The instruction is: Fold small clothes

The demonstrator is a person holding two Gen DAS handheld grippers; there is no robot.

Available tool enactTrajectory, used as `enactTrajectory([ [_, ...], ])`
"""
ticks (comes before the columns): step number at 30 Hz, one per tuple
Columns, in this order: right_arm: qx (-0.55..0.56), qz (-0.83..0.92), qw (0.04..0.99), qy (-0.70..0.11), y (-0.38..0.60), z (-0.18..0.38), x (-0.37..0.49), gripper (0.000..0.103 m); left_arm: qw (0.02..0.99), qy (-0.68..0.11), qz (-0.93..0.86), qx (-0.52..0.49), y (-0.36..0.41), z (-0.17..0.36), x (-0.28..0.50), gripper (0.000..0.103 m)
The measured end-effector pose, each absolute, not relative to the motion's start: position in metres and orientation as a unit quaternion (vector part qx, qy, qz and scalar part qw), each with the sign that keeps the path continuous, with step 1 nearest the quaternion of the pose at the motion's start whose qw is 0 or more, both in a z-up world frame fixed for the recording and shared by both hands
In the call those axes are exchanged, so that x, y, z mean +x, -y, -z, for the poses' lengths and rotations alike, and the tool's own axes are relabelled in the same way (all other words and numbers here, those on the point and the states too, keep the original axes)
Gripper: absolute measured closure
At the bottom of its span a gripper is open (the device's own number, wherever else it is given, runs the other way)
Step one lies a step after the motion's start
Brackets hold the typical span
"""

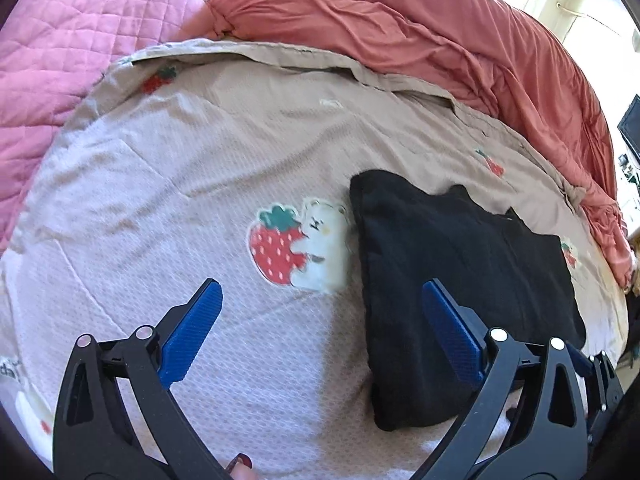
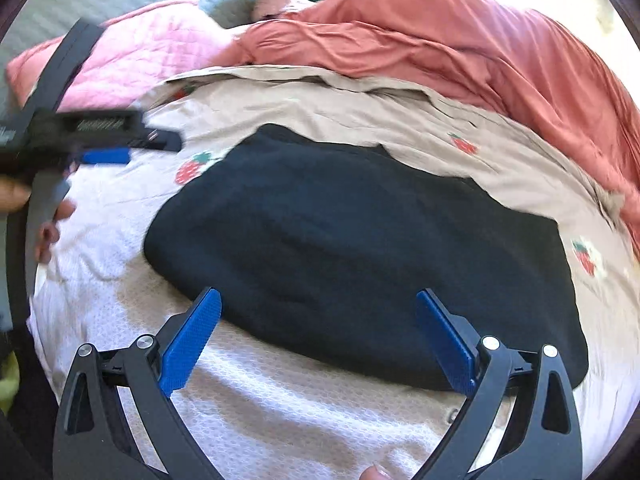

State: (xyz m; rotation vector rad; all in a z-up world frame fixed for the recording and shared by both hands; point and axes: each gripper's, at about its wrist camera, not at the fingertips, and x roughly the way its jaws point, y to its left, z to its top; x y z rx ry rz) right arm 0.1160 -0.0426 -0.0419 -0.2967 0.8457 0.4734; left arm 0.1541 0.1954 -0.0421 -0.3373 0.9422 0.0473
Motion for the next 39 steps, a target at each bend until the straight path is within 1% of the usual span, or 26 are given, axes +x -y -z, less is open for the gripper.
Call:
enactTrajectory([
  [9,-0.224,-0.269,0.854,-0.386,-0.006,0.062,0.102,0.006,0.885,-0.438,-0.024,-0.157,-0.199,0.04,0.172,0.009],
  [18,-0.283,-0.261,0.846,-0.369,-0.038,0.085,0.101,0.007,0.885,-0.446,-0.035,-0.128,-0.197,0.048,0.189,0.009],
  [21,-0.294,-0.247,0.846,-0.369,-0.042,0.095,0.105,0.007,0.882,-0.45,-0.039,-0.133,-0.201,0.052,0.193,0.009],
  [27,-0.326,-0.241,0.852,-0.33,-0.05,0.098,0.109,0.008,0.881,-0.453,-0.043,-0.133,-0.204,0.056,0.2,0.009],
  [28,-0.333,-0.239,0.854,-0.322,-0.052,0.098,0.108,0.011,0.88,-0.455,-0.043,-0.132,-0.204,0.058,0.202,0.009],
  [29,-0.343,-0.239,0.855,-0.309,-0.054,0.098,0.106,0.019,0.879,-0.456,-0.043,-0.134,-0.205,0.059,0.203,0.009],
  [30,-0.349,-0.241,0.854,-0.301,-0.055,0.098,0.105,0.023,0.877,-0.458,-0.043,-0.137,-0.205,0.061,0.204,0.009],
  [31,-0.356,-0.244,0.854,-0.292,-0.057,0.097,0.103,0.034,0.875,-0.46,-0.04,-0.142,-0.206,0.063,0.206,0.009],
  [32,-0.36,-0.247,0.853,-0.286,-0.059,0.097,0.101,0.053,0.874,-0.462,-0.038,-0.147,-0.207,0.065,0.207,0.009],
  [34,-0.361,-0.264,0.849,-0.28,-0.06,0.094,0.096,0.077,0.869,-0.468,-0.029,-0.162,-0.207,0.07,0.21,0.009],
  [35,-0.358,-0.265,0.851,-0.28,-0.059,0.092,0.094,0.083,0.865,-0.471,-0.021,-0.173,-0.208,0.073,0.212,0.009],
  [36,-0.349,-0.267,0.852,-0.284,-0.056,0.089,0.094,0.085,0.861,-0.474,-0.012,-0.186,-0.208,0.075,0.212,0.009],
  [39,-0.298,-0.281,0.86,-0.305,-0.042,0.078,0.1,0.089,0.848,-0.479,0.027,-0.225,-0.204,0.082,0.214,0.009],
])
